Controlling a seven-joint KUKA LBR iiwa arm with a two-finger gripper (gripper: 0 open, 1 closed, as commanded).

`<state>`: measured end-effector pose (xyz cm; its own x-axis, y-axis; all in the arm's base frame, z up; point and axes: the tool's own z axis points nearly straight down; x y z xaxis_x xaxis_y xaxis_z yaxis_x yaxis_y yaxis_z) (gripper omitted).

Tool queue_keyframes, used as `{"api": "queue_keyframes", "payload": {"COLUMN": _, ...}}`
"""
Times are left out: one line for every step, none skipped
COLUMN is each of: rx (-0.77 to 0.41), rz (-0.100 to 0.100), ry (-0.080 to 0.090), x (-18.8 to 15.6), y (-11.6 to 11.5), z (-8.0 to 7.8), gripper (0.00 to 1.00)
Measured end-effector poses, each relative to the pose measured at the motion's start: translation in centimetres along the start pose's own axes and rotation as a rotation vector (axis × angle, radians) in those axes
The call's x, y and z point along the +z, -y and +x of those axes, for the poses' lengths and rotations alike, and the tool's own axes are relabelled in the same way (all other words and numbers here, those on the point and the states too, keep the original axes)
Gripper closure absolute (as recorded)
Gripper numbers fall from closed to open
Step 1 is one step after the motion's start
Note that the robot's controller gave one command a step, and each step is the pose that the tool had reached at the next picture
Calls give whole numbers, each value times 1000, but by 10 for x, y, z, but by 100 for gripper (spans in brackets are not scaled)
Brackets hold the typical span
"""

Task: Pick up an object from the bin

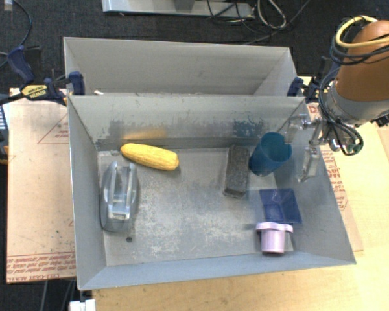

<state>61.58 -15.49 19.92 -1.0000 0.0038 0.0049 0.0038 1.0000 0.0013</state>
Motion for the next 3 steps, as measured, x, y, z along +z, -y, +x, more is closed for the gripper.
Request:
{"api": "queue_keyframes", "payload": {"rx": -4, "rz": 1, "ry": 8, "x": -5, "y": -1, "z": -2, "gripper": 0}}
{"api": "queue_keyframes", "payload": {"rx": -389, "rz": 2, "ry": 6, "x": 112, "y": -12, "z": 38, "gripper": 0}}
{"api": "queue_keyframes", "payload": {"rx": -329, "rz": 5, "ry": 17, "x": 40, "y": -51, "z": 53, "gripper": 0}}
